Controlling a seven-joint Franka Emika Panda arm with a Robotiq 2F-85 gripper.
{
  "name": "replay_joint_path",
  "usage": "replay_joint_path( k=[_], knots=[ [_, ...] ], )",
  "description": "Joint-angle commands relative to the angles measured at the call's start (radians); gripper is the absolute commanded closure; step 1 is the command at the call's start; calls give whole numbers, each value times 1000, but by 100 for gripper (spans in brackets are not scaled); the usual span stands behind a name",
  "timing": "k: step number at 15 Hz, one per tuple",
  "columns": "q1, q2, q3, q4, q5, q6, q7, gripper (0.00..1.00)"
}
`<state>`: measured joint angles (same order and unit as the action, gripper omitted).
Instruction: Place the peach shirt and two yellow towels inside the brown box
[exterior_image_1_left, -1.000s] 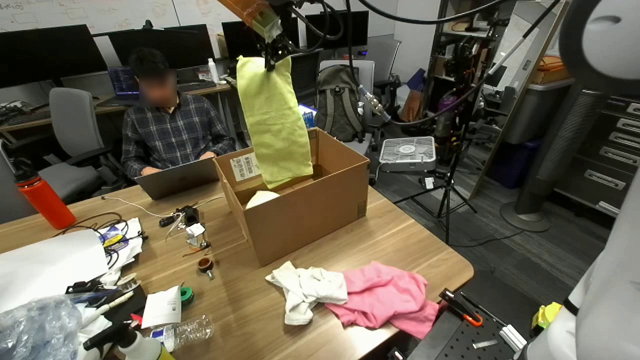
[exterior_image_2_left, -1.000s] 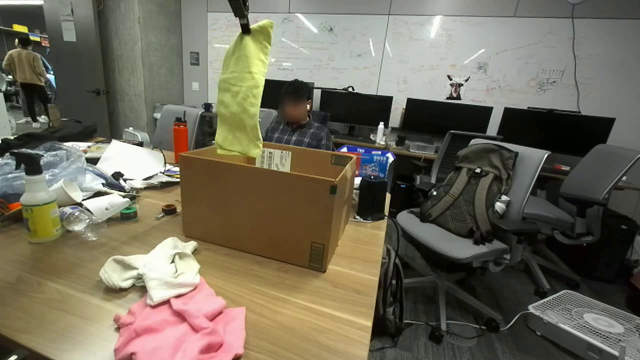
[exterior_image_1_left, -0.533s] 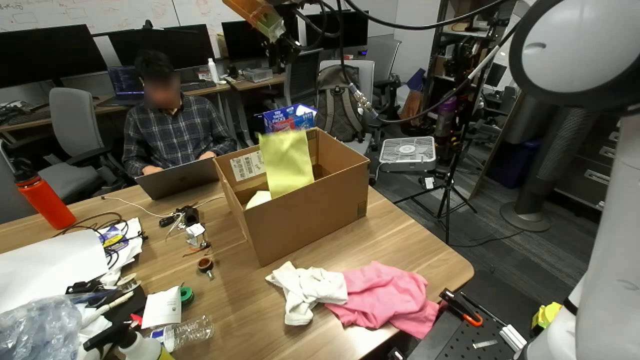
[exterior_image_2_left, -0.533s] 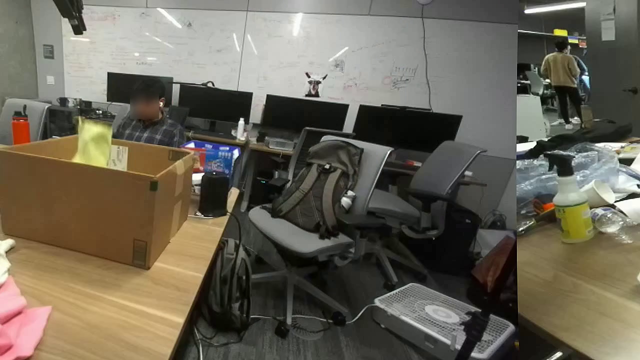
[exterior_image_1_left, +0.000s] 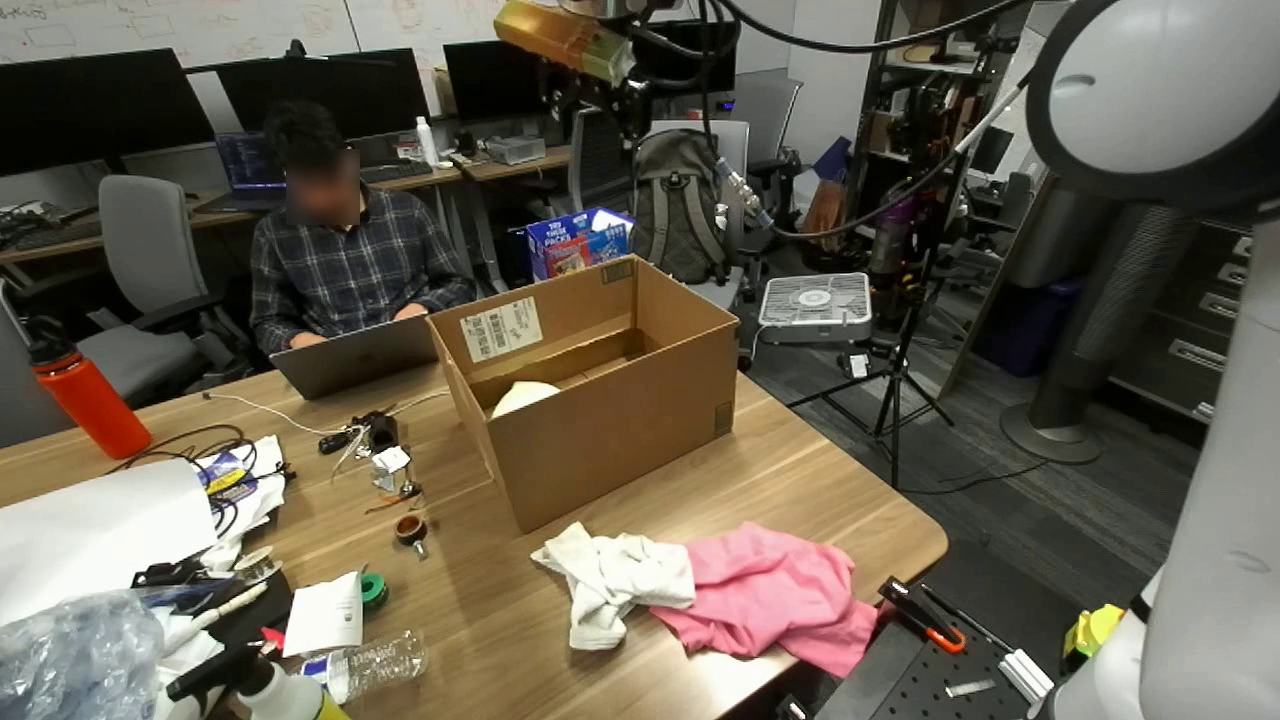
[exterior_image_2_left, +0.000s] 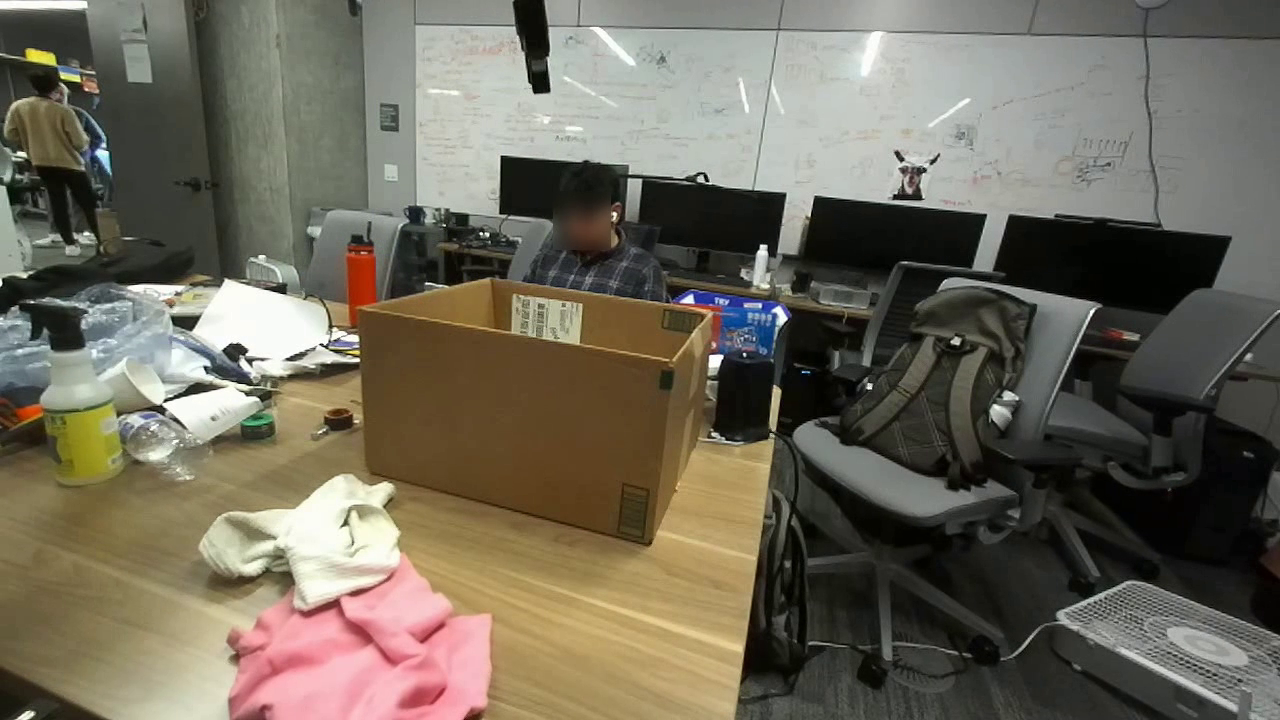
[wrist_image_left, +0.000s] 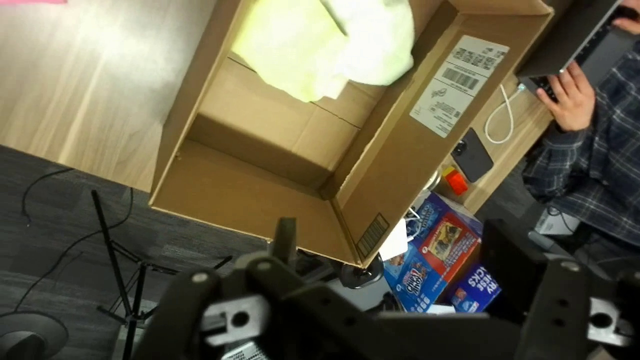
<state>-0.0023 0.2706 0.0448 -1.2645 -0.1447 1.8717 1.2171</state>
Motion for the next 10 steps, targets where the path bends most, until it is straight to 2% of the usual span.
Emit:
replay_joint_path(
  k=[1, 4, 8, 9, 10],
  knots=[
    [-54, -103, -1, -114, 44, -60, -184, 0],
    [-102, -172, -13, -199, 63, -133, -340, 0],
    [-159, -279, -44, -355, 50, -156, -546, 0],
    [-138, -301, -89, -388, 47, -159, -599, 0],
    [-145, -320, -102, -418, 42, -165, -647, 0]
  ],
)
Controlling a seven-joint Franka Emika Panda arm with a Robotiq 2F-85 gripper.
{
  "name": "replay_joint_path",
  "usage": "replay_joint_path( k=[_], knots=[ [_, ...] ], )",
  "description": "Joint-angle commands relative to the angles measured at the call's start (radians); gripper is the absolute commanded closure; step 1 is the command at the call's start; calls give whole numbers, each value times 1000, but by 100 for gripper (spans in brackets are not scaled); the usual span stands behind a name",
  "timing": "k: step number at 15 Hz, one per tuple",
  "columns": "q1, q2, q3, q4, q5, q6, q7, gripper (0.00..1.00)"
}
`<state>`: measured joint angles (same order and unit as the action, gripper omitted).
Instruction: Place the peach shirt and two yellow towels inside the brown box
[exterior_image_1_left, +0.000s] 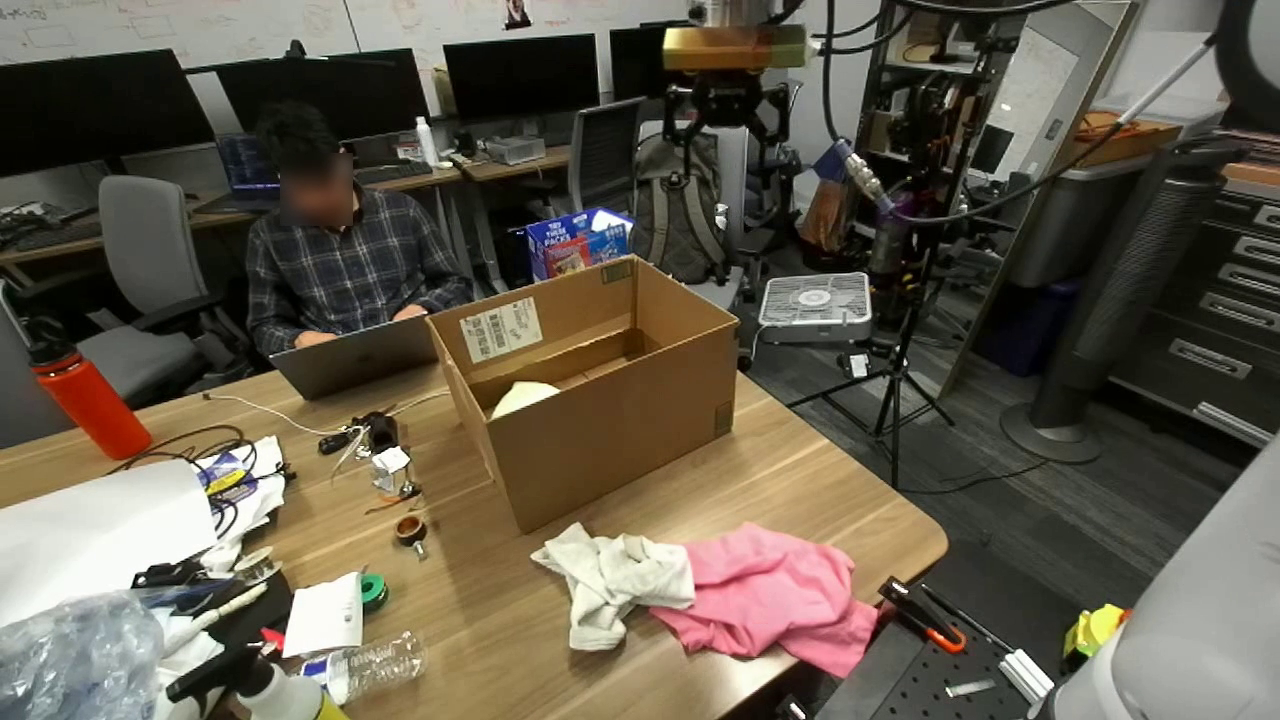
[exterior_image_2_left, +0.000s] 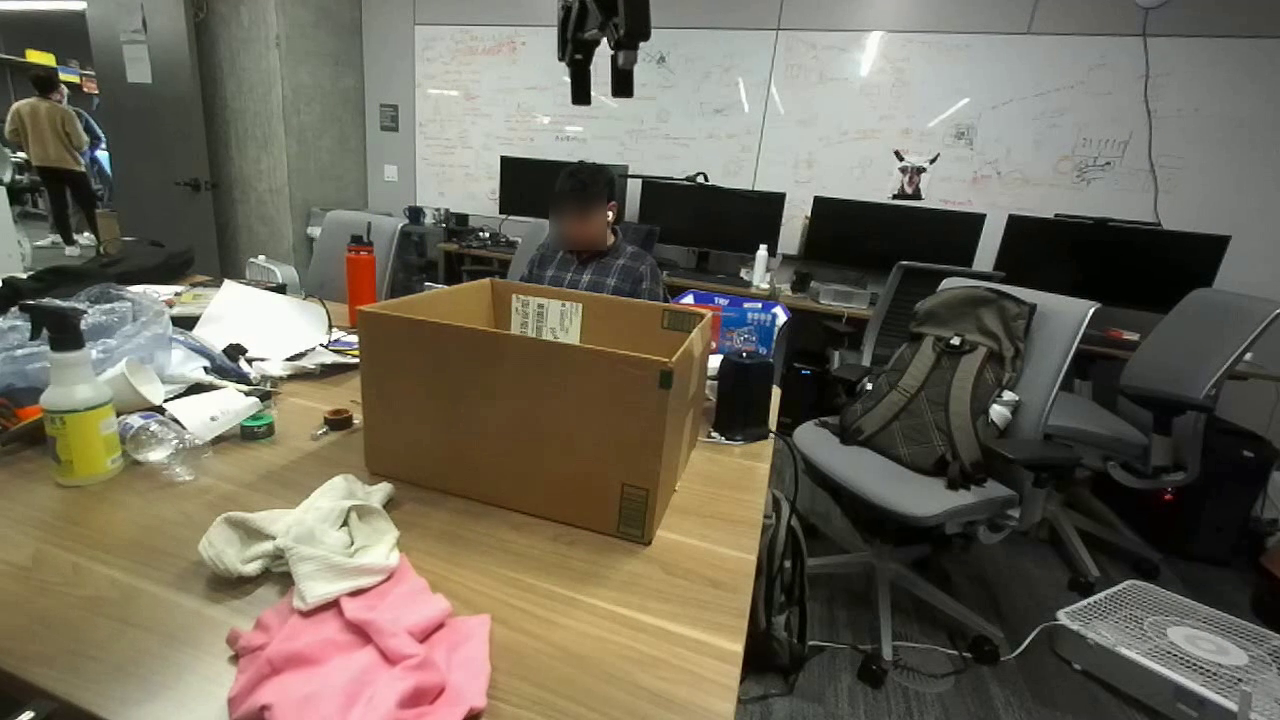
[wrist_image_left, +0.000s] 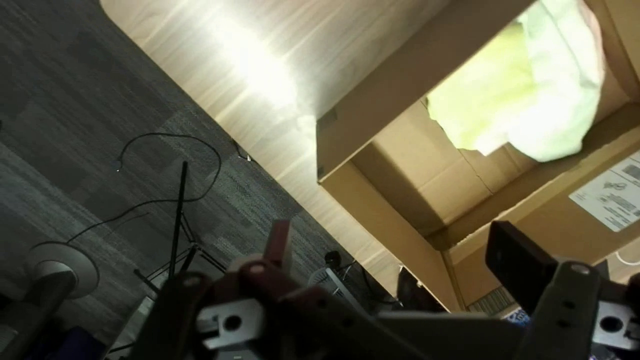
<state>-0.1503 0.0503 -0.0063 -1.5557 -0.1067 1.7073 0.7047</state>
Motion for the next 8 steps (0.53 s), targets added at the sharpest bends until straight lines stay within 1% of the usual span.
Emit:
replay_joint_path(
  k=[1, 4, 5, 6, 8],
  knots=[
    [0, -115, -68, -151, 4, -11, -182, 0],
    [-11, -160, -109, -224, -20, -32, -315, 0],
    [-16, -165, -121, -232, -22, -62, -366, 0],
    [-6, -112, -114, -178, -8, -44, -287, 0],
    [-15, -130, -127, -206, -9, -57, -339, 0]
  ],
)
